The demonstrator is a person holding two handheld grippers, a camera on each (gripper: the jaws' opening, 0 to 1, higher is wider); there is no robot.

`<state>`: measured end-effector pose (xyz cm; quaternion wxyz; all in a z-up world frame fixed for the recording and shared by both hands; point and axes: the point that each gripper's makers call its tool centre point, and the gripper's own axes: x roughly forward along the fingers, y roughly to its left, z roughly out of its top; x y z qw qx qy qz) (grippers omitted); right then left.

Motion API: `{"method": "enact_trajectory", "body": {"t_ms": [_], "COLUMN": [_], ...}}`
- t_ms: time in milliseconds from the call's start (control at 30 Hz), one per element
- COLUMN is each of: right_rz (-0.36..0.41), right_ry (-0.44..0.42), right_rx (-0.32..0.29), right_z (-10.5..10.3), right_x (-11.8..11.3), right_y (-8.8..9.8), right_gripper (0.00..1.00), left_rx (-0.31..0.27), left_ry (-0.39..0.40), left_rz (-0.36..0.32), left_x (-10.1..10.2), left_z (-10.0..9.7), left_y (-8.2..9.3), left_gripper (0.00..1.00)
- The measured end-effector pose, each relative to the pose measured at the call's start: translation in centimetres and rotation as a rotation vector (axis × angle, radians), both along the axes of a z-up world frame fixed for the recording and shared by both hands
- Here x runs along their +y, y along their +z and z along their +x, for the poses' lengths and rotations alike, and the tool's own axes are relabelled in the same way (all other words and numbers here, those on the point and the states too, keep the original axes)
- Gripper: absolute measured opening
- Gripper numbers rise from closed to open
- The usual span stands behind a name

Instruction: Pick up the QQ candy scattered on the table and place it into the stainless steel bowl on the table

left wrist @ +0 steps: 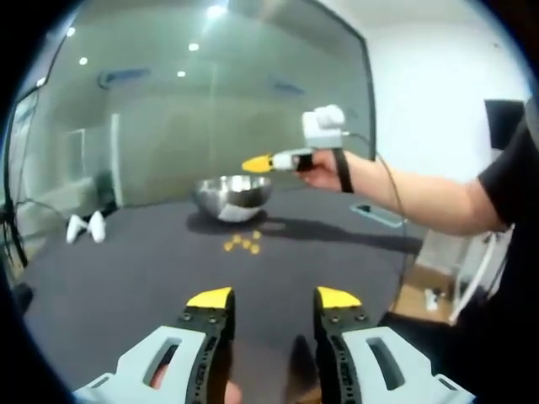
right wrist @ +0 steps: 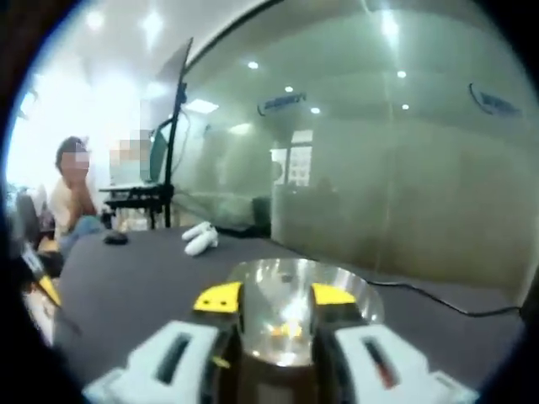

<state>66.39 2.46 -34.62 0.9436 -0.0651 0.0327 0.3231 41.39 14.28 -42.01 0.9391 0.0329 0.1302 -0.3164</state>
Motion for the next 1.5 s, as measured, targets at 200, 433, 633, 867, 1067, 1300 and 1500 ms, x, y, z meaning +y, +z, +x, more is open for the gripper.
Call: {"method": "enact_trajectory", "body": {"t_ms": [200,433,633,867,1067,1300,1500], "right_rz": [-0.022,-0.096,-0.018,-0.104,-0.139,-0.105,-0.129], "right_ry": [0.085,0.166,0.19,0.246,0.248,0.222,0.2], "right_rx": [-0.006,0.069,0.146,0.159,0.163,0.195,0.208], "right_z": [-2.8,-6.6,-9.0,-10.8,-10.3,-8.5,-6.8], "right_x": [0.0,-1.4,-2.4,-1.7,-1.1,-0.4,1.0], "right_y": [-0.4,-3.7,-5.7,-8.1,-9.2,-10.4,-11.8], "right_gripper": [0.31,0.31,0.28,0.27,0.26,0.26,0.26], "left_rx": [-0.003,-0.008,0.001,-0.002,-0.008,-0.002,0.007], "left_ry": [0.003,-0.023,-0.017,-0.028,-0.068,-0.064,-0.052], "left_rz": [0.002,0.011,-0.001,0.003,0.01,0.01,0.008], "left_x": [0.3,-0.4,-0.7,-1.2,-2.4,-1.7,-1.4], "left_z": [-0.2,-0.5,-0.3,-0.6,-1.3,-0.9,-0.7], "left_y": [0.1,0.3,0.0,-0.1,-0.1,-0.3,-0.7], "left_gripper": [0.39,0.39,0.39,0.39,0.39,0.39,0.39]}}
